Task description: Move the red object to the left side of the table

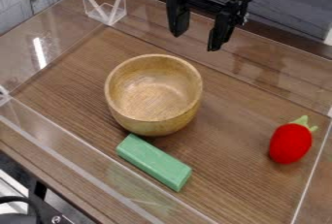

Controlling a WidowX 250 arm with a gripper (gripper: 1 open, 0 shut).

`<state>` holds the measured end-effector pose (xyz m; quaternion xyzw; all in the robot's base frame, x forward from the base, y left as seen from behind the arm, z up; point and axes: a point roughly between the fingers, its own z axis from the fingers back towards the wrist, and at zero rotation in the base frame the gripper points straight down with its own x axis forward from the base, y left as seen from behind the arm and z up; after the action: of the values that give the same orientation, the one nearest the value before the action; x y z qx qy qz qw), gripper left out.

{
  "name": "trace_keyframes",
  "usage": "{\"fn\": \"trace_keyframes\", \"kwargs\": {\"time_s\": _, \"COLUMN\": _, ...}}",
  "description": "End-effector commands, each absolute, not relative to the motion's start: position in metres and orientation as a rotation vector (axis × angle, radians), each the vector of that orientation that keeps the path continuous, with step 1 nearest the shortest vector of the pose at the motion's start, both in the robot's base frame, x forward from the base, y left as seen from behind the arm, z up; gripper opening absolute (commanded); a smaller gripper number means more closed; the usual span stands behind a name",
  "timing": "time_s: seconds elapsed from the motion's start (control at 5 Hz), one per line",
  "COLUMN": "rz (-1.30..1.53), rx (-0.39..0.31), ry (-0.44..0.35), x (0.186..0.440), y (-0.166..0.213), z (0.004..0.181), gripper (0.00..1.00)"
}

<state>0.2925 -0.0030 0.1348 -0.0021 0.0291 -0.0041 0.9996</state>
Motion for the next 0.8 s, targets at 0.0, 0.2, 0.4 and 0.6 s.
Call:
{"fn": "trace_keyframes", "kwargs": {"time_s": 0.0, "rz": 0.006, "rx": -0.011, "ry": 0.092, "x": 0.280, "y": -0.005, "z": 0.125, "gripper": 1.00}}
{"fn": "trace_keyframes", "kwargs": {"time_s": 0.2, "rz": -0.037, "rx": -0.018, "ry": 0.106, "x": 0.279, "y": -0.038, "z": 0.114, "gripper": 1.00}}
{"fn": "trace_keyframes", "kwargs": {"time_s": 0.4, "rz": -0.098, "rx": -0.022, "ry": 0.109, "x": 0.280, "y": -0.078, "z": 0.108, "gripper": 1.00}}
{"fn": "trace_keyframes", "kwargs": {"time_s": 0.6, "rz": -0.149, "rx": -0.029, "ry": 0.111, "x": 0.280, "y": -0.114, "z": 0.091, "gripper": 1.00}}
